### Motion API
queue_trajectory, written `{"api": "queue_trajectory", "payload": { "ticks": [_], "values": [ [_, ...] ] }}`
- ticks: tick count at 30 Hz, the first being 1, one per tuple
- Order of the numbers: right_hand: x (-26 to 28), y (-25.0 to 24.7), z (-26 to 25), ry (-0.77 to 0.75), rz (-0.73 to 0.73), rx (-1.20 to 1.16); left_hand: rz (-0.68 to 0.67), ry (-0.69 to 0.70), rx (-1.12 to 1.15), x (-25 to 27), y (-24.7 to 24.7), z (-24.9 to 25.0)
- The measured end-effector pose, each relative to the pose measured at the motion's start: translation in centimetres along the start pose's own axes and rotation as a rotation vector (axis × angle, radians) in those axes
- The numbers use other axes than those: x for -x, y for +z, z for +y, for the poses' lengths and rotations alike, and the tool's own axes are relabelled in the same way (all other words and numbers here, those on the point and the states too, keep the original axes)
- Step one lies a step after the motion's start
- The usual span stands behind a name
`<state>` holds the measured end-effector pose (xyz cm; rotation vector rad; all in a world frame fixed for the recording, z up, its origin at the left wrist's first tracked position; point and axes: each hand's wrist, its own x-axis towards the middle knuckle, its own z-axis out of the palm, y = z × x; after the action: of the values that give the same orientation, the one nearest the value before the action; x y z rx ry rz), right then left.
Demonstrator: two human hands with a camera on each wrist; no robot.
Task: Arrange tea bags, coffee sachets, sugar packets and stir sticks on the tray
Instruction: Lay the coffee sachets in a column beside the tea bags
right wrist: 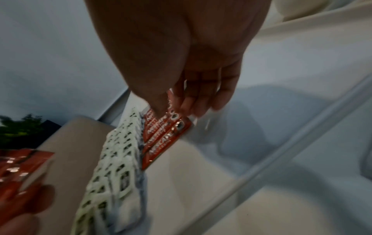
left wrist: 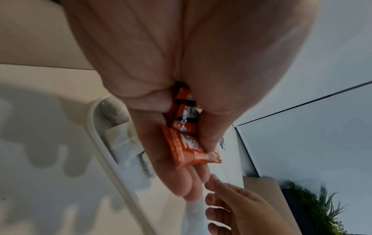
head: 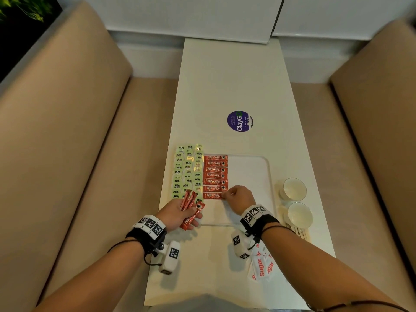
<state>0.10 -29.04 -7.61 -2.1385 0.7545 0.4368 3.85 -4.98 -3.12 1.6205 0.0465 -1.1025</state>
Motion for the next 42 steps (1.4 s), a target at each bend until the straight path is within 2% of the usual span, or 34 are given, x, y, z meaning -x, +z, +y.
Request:
{"api": "queue_trajectory", "payload": {
  "ticks": [5,10,17,24,31,38,42],
  "values": [
    [2.4,-0.3,-2.0,-0.290,-0.263,-0.094,0.011,0.006,-0.085,-0.6,0.4,0.0],
    [3.3,-0.2,-2.4,-0.370,-0.351,-0.128,0.029,0.029,-0.110,-0.9,1.1,0.4],
    [2.6,-0.7,-1.1,-0.254,-0.185,-0.225,0.107,0.038,-0.055,-1.2,0.2,-0.1],
    [3.1,-1.7,-0.3,-0.260,-0.232,-0.241,0.169,0.073,-0.089,-1.4,0.0,-0.1],
    [2.8,-2.3,1.4,-0.187,-0.127,-0.310,0.186,0.041,-0.026,-1.5,0.5,-0.1],
    [2.2,-1.6,4.0,-0.069,-0.078,-0.240,0.204,0.010,-0.017,-1.3,0.2,-0.6],
    [2.0,-0.9,4.2,-0.024,-0.073,-0.175,0.217,0.019,-0.101,-1.0,0.0,-0.8]
  ]
}}
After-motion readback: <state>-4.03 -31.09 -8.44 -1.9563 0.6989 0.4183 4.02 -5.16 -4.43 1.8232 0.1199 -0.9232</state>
